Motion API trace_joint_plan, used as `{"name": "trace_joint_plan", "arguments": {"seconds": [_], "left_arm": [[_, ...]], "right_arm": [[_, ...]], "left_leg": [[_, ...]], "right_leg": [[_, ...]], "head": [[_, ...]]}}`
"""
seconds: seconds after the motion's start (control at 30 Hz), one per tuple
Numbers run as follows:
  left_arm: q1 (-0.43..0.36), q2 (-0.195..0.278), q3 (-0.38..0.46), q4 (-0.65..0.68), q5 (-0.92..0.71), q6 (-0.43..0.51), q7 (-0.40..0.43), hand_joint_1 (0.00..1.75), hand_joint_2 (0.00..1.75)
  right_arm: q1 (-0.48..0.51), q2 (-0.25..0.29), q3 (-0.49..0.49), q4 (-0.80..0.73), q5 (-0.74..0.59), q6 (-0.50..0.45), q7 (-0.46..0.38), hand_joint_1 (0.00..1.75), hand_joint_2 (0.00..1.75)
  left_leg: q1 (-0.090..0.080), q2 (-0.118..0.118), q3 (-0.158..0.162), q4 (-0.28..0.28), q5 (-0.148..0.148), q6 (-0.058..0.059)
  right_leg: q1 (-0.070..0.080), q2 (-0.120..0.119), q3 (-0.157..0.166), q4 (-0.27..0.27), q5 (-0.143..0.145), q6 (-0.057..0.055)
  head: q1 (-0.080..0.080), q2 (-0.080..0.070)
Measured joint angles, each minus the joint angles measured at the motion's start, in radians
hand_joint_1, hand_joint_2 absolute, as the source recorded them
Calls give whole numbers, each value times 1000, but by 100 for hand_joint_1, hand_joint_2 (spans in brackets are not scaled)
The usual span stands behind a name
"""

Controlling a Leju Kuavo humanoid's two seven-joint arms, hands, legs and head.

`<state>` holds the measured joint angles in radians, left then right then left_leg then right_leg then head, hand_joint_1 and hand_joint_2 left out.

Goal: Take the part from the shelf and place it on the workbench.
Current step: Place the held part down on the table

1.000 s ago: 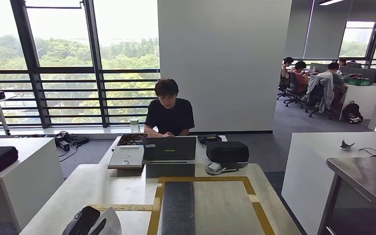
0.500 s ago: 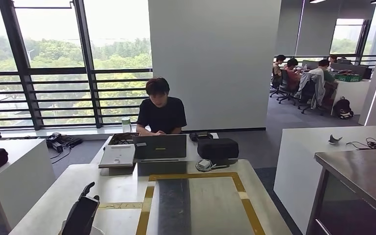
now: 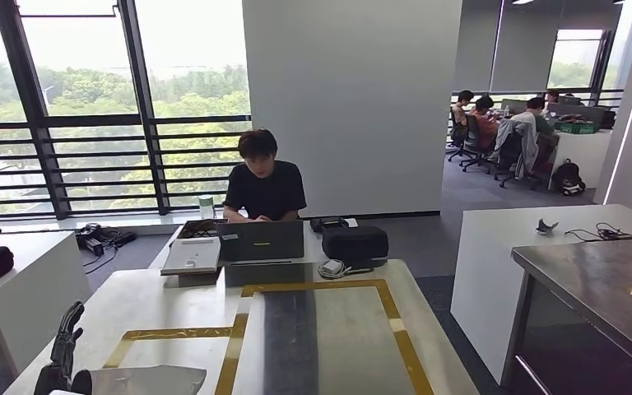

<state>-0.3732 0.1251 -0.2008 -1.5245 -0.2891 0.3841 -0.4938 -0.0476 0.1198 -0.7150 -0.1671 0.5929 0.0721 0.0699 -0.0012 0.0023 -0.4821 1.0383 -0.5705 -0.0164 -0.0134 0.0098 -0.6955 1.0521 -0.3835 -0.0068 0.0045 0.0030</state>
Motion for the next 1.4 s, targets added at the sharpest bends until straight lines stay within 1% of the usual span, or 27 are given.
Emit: {"name": "trace_joint_plan", "arguments": {"seconds": [0.07,0.13,0.23,0.27,0.3,0.33,0.4,0.47,0.53,0.6,0.63,0.7,0.77,0.8,0.83,0.87,0.93,1.0,1.03,1.1,1.13,1.17,1.27,1.3,1.33,1.37,1.4], "left_arm": [[8,6,-1,-36,3,16,-17,0,0],[14,8,-5,-64,0,30,-30,0,0],[24,9,-17,-94,-21,68,-50,0,0],[29,9,-24,-103,-32,85,-57,0,0],[35,10,-31,-112,-42,101,-65,0,0],[41,10,-38,-121,-55,121,-75,0,0],[53,10,-50,-140,-88,172,-101,0,0],[64,9,-60,-161,-134,235,-134,0,0],[79,2,-68,-184,-209,284,-169,0,0],[95,-16,-71,-213,-309,306,-194,0,0],[102,-28,-71,-227,-354,309,-200,0,0],[110,-46,-71,-245,-412,312,-204,0,0],[118,-62,-71,-255,-452,313,-204,0,0],[125,-71,-71,-257,-468,313,-204,0,0],[132,-80,-71,-260,-482,313,-204,0,0],[139,-88,-71,-264,-492,313,-204,0,0],[147,-101,-72,-274,-506,313,-204,0,0],[153,-112,-73,-287,-522,313,-204,0,0],[157,-117,-73,-293,-532,314,-204,0,0],[169,-126,-73,-303,-551,315,-205,0,0],[176,-132,-73,-305,-558,315,-205,0,0],[185,-139,-73,-306,-561,315,-205,0,0],[222,-162,-54,-290,-541,315,-205,0,0],[237,-169,-38,-273,-530,315,-204,0,0],[251,-176,-15,-247,-515,315,-202,0,0],[263,-182,16,-212,-488,315,-193,0,0],[269,-186,49,-165,-445,313,-182,0,0]], "right_arm": [[0,1,-1,0,0,-1,0,0,0],[1,3,-2,0,0,-2,0,0,0],[0,3,-3,0,0,-4,-1,0,0],[0,3,-3,0,0,-5,-2,0,0],[-1,3,-3,0,0,-6,-3,0,0],[-1,3,-4,0,0,-6,-3,0,0],[-3,3,-5,0,0,-7,-4,0,0],[-6,2,-7,0,0,-9,-5,0,0],[-8,2,-8,0,0,-13,-5,0,0],[-7,3,-9,0,0,-16,-4,0,0],[-7,4,-10,0,0,-17,-4,0,0],[-8,6,-10,0,-1,-19,-3,0,0],[-8,8,-11,0,-3,-20,-3,0,0],[-8,8,-12,0,-4,-20,-3,0,0],[-8,9,-12,0,-4,-20,-3,0,0],[-8,10,-13,0,-5,-20,-3,0,0],[-8,11,-15,0,-5,-20,-3,0,0],[-8,12,-17,0,-4,-21,-3,0,0],[-8,12,-17,0,-3,-21,-3,0,0],[-6,12,-18,0,1,-20,-4,0,0],[-5,12,-18,0,5,-19,-3,0,0],[-4,12,-21,0,9,-18,-3,0,0],[-4,12,-27,0,22,-17,-4,0,0],[-5,12,-28,0,25,-17,-5,0,0],[-5,12,-29,0,27,-18,-5,0,0],[-5,12,-30,0,30,-18,-5,0,0],[-5,12,-31,0,35,-19,-4,0,0]], "left_leg": [[-4,-1,-7,-10,13,10],[-1,2,-21,-18,38,26],[1,8,-60,-22,77,42],[0,9,-76,-20,90,43],[-1,9,-93,-18,102,43],[-1,10,-110,-14,114,42],[-2,12,-142,-5,133,37],[-4,15,-162,2,148,29],[-3,19,-166,2,162,18],[-1,18,-169,-2,174,6],[0,14,-176,5,161,1],[4,5,-198,68,80,-10],[9,3,-220,187,-14,-22],[12,3,-222,238,-31,-27],[15,3,-213,265,-22,-31],[17,3,-188,260,5,-34],[23,1,-89,155,42,-39],[22,-3,10,17,17,-33],[19,-5,32,-20,0,-25],[15,-2,25,-30,4,0],[14,0,15,-29,14,12],[14,2,3,-29,26,23],[11,8,-38,-29,62,39],[8,9,-52,-27,74,40],[5,10,-67,-23,85,41],[3,10,-83,-19,96,40],[0,11,-99,-14,105,39]], "right_leg": [[-2,-1,3,-11,18,15],[-4,-2,-5,-1,-5,27],[-4,-4,-44,145,-151,36],[-3,-4,-54,207,-184,38],[-3,-4,-54,251,-193,39],[-3,-4,-38,265,-179,39],[0,-5,48,188,-134,31],[7,-7,152,49,-142,17],[16,-8,189,-21,-163,4],[14,-9,178,-32,-145,-8],[11,-11,170,-36,-132,-15],[4,-16,146,-43,-104,-24],[2,-17,116,-44,-78,-24],[0,-18,100,-43,-64,-22],[-1,-19,84,-42,-51,-19],[-4,-20,67,-41,-38,-15],[-7,-20,39,-37,-14,-3],[-8,-19,26,-33,5,12],[-7,-18,25,-33,14,20],[-11,-18,24,-40,31,35],[-13,-17,19,-35,21,41],[-15,-17,10,-15,-9,46],[-12,-14,-30,150,-164,51],[-10,-13,-37,210,-189,51],[-8,-12,-33,249,-186,49],[-6,-12,-15,258,-163,45],[-3,-12,22,231,-134,38]], "head": [[1,0],[1,0],[3,0],[4,0],[4,0],[5,0],[6,0],[6,0],[5,0],[5,0],[4,0],[3,0],[1,0],[0,0],[0,0],[-1,0],[-2,0],[-2,0],[-1,0],[0,0],[0,0],[1,0],[4,0],[5,0],[5,0],[6,0],[6,0]]}}
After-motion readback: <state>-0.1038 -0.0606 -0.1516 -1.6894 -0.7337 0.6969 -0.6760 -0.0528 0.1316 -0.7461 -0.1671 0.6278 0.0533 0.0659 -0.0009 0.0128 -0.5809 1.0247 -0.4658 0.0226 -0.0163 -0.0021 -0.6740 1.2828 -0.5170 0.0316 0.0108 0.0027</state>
